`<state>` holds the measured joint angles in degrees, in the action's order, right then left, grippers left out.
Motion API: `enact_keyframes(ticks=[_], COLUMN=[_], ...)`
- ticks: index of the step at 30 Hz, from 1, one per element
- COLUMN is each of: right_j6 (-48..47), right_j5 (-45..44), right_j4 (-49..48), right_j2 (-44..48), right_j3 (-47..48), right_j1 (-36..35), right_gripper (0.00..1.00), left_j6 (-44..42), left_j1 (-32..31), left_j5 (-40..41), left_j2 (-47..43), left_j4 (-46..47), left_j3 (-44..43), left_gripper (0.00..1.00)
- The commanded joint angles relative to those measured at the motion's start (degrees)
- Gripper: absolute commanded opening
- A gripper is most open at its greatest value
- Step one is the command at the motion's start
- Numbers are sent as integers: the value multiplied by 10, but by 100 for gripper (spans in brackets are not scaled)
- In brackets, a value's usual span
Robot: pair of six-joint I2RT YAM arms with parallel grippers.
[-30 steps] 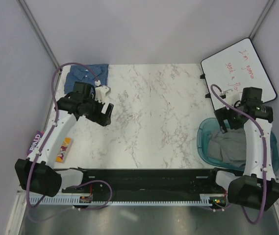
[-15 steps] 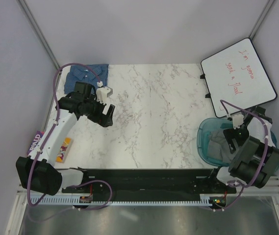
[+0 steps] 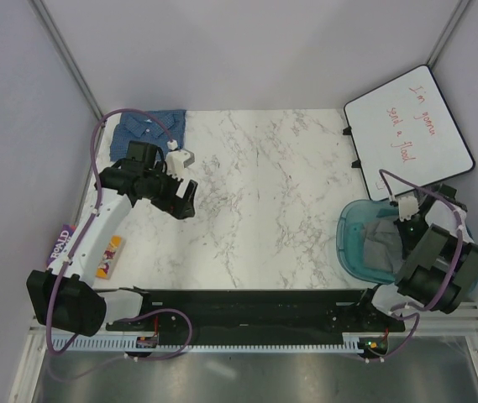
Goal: Fold and stack the long sleeve shirts
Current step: Grab the shirt from the pile, then move the shirt to the center of the board
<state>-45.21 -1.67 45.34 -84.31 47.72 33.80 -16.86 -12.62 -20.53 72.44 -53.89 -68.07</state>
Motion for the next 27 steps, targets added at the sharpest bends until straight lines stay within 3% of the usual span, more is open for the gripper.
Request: enact_keyframes(ticks=[1, 5, 10, 13, 14, 17, 21, 23, 27], right_j6=[-22, -12, 51, 150, 212, 315, 475, 517, 672], right_j5=[132, 240, 416, 459, 457, 456, 439, 413, 382], right_j4=[140, 237, 302, 283, 268, 167, -10, -44, -159], right_j2=[89, 164, 140, 104, 89, 78, 62, 32, -7], right_j3=[103, 313, 516, 629, 669, 696, 679, 699, 680], right_j1=[21, 25, 20, -45, -103, -215, -341, -432, -461], right_gripper=[0, 0, 0, 0, 0, 0, 0, 0, 0], left_j6=[-7, 4, 26, 46, 55, 71, 78, 84, 91], left_j1=[1, 1, 18, 58, 85, 145, 179, 192, 204], left_j5=[-32, -46, -57, -89, -98, -142, -151, -157, -168], left_j2=[-14, -21, -23, -21, -20, -11, -13, -19, -27], left_j4=[5, 6, 9, 12, 13, 13, 15, 15, 13], left_j3=[-21, -38, -65, -83, -93, -114, -123, -121, -120], left_gripper=[99, 99, 99, 99, 99, 99, 99, 100, 99])
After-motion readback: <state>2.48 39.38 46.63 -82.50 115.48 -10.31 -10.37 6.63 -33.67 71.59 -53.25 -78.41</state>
